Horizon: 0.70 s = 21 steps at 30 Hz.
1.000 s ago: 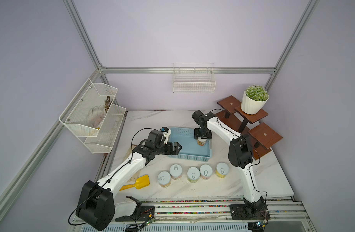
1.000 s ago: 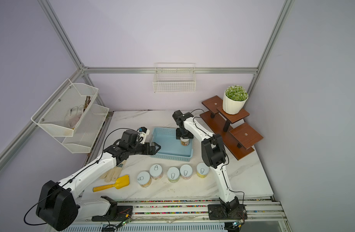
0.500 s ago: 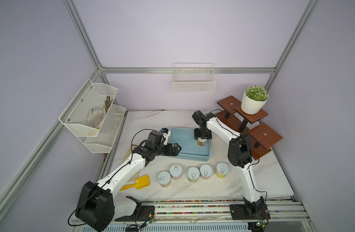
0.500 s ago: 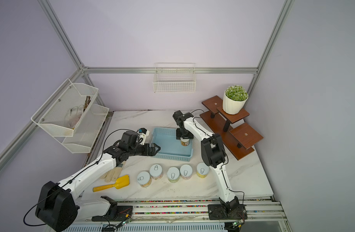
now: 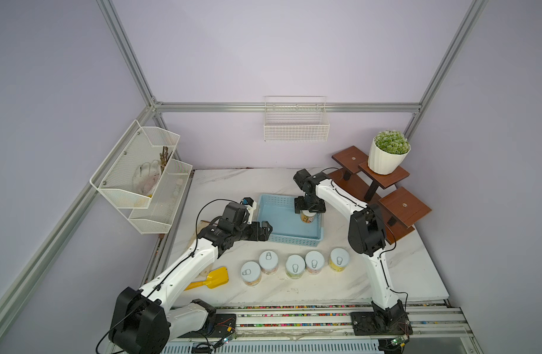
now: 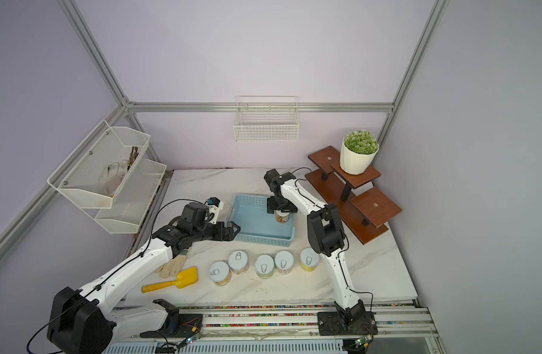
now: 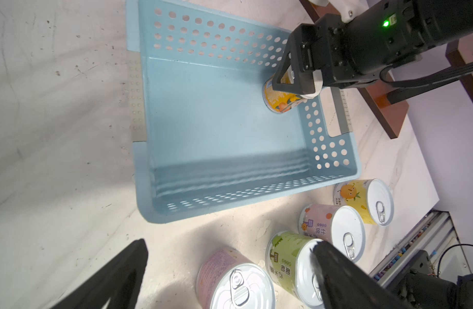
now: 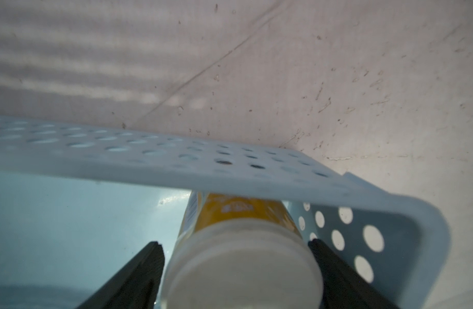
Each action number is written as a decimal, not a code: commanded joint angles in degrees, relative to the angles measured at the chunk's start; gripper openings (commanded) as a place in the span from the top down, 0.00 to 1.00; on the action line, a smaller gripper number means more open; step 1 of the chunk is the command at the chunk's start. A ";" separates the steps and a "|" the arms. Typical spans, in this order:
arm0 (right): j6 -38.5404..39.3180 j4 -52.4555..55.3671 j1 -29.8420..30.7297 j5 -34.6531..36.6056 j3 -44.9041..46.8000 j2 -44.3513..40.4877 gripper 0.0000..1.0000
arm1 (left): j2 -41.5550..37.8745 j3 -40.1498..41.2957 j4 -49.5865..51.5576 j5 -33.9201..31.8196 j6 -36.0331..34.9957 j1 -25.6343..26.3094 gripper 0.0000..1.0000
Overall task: Put the canned food in the basket
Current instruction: Place the canned food in the basket, then pick up the canned food from the center of the board.
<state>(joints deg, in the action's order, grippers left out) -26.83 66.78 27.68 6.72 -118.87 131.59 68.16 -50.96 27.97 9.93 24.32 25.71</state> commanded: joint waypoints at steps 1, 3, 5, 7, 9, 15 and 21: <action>-0.21 -0.53 -0.21 0.10 1.55 -5.90 0.10 | -2.71 -3.22 5.53 -7.99 -1.64 3.72 0.00; 0.32 -1.81 -0.12 -0.37 3.91 -9.69 0.10 | -3.72 -4.42 8.80 -12.84 -1.38 6.78 0.00; 0.72 -4.15 0.14 -0.40 7.74 -14.42 0.10 | -4.73 -5.26 11.60 -16.21 -0.64 9.24 0.00; 1.33 -7.02 0.16 -1.23 12.73 -19.40 0.10 | -5.71 -5.62 13.60 -18.76 -0.03 11.70 0.00; 2.46 -10.65 0.33 -3.90 18.02 -24.67 0.10 | -6.35 -6.13 15.94 -21.42 0.61 14.02 0.00; 5.42 -25.60 2.40 -15.26 38.42 -42.74 0.08 | -6.42 -7.43 22.49 -26.72 4.24 19.45 0.00; 7.88 -35.03 10.33 -18.11 51.69 -56.93 0.07 | -4.86 -9.04 29.34 -30.94 10.63 25.34 0.00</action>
<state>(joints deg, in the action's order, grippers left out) -21.19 40.60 35.11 -7.07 -71.83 78.76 62.70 -57.91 52.62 -16.84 30.02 48.80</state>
